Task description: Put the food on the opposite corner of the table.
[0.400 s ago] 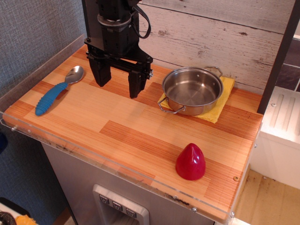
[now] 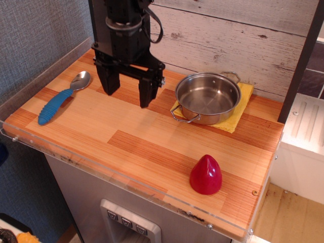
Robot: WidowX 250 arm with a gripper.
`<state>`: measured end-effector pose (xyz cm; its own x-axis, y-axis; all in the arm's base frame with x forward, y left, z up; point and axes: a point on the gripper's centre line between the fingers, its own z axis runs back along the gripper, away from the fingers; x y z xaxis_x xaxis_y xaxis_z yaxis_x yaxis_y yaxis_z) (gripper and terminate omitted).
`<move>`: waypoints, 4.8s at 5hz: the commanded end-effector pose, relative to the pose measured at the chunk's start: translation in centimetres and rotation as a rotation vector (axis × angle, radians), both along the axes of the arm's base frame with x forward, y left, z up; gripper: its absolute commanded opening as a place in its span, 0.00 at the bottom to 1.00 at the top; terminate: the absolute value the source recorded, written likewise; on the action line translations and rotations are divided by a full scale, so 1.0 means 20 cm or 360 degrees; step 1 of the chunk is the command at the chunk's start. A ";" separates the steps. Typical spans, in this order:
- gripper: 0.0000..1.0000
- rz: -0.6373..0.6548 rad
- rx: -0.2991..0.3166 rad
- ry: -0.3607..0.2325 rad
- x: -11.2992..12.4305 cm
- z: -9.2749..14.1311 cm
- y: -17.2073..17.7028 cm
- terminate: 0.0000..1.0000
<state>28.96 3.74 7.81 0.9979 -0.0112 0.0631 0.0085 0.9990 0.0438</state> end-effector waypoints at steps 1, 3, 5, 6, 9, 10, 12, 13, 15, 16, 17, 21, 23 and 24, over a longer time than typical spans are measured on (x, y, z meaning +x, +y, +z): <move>1.00 -0.0333 -0.0038 -0.0123 -0.07 0.07 -0.37 0.00; 1.00 -0.0647 -0.0197 -0.0079 -0.24 0.04 -0.71 0.00; 1.00 -0.0631 -0.0155 -0.0005 -0.22 -0.09 -0.75 0.00; 1.00 -0.0630 -0.0126 0.0036 -0.21 -0.15 -0.77 0.00; 0.00 -0.0632 -0.0060 0.0079 -0.22 -0.22 -0.79 0.00; 0.00 -0.0639 -0.0148 -0.0030 -0.20 -0.06 -0.73 0.00; 0.00 -0.0192 -0.0141 -0.0240 0.06 0.26 -0.23 0.00; 0.00 0.0012 -0.0070 -0.0223 0.18 0.19 0.03 0.00; 0.00 0.0134 -0.0007 -0.0229 0.30 0.00 0.31 0.00; 0.00 0.0165 0.0032 -0.0239 0.35 -0.05 0.37 0.00; 0.00 0.0188 0.0037 -0.0214 0.38 -0.11 0.43 0.00; 1.00 0.0230 -0.0002 -0.0183 0.36 -0.07 0.48 0.00; 1.00 0.0200 0.0130 -0.0212 0.21 0.18 0.34 0.00; 1.00 0.0095 0.0064 -0.0143 0.14 0.18 0.22 0.00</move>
<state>33.05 7.57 8.86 0.9951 0.0484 0.0865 -0.0544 0.9962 0.0683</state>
